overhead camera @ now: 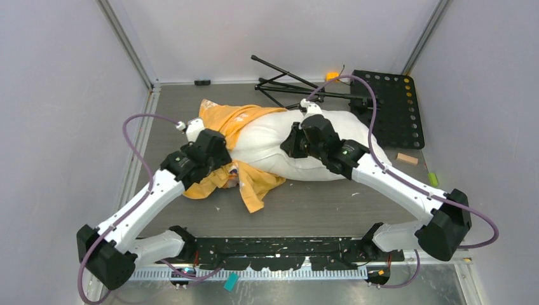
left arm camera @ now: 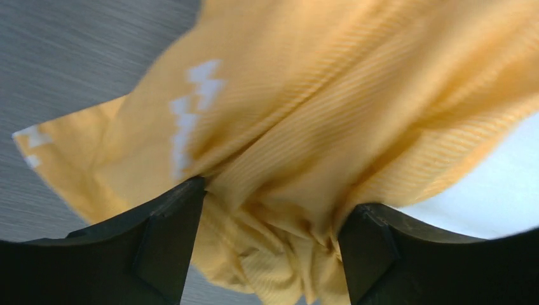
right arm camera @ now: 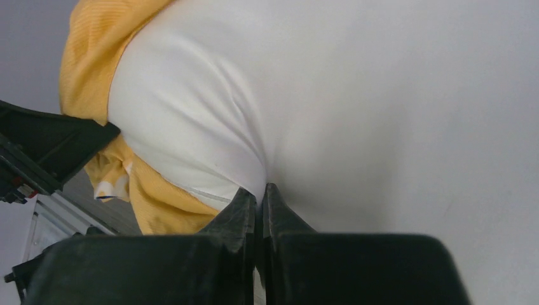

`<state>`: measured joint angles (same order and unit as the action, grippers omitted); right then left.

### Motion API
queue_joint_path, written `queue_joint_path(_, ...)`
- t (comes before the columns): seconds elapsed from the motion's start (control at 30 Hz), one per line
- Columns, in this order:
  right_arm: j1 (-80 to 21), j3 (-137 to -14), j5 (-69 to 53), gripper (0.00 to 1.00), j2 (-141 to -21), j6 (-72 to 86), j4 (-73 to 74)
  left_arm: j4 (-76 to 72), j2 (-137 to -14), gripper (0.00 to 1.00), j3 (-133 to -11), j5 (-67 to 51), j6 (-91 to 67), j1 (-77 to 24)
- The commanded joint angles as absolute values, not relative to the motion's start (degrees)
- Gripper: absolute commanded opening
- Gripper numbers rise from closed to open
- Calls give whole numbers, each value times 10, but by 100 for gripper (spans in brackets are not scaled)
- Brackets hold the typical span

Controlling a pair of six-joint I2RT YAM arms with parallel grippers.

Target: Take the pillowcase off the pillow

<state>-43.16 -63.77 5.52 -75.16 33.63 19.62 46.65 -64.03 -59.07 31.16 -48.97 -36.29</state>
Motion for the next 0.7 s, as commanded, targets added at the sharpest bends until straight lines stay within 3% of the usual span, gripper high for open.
queue_joint_path(0.0,-408,-631,224,0,-663,337,214,468,-546,70,-498,342,-502,-251)
queue_joint_path(0.13,-386,-635,242,0,-628,328,236,459,-495,56,-469,349,-477,-195)
queue_joint_path(0.33,-376,-663,217,0,-609,311,261,455,-518,43,-481,318,-432,-163)
queue_joint_path(0.67,-354,-711,292,0,-567,253,334,426,-513,38,-455,301,-411,-118)
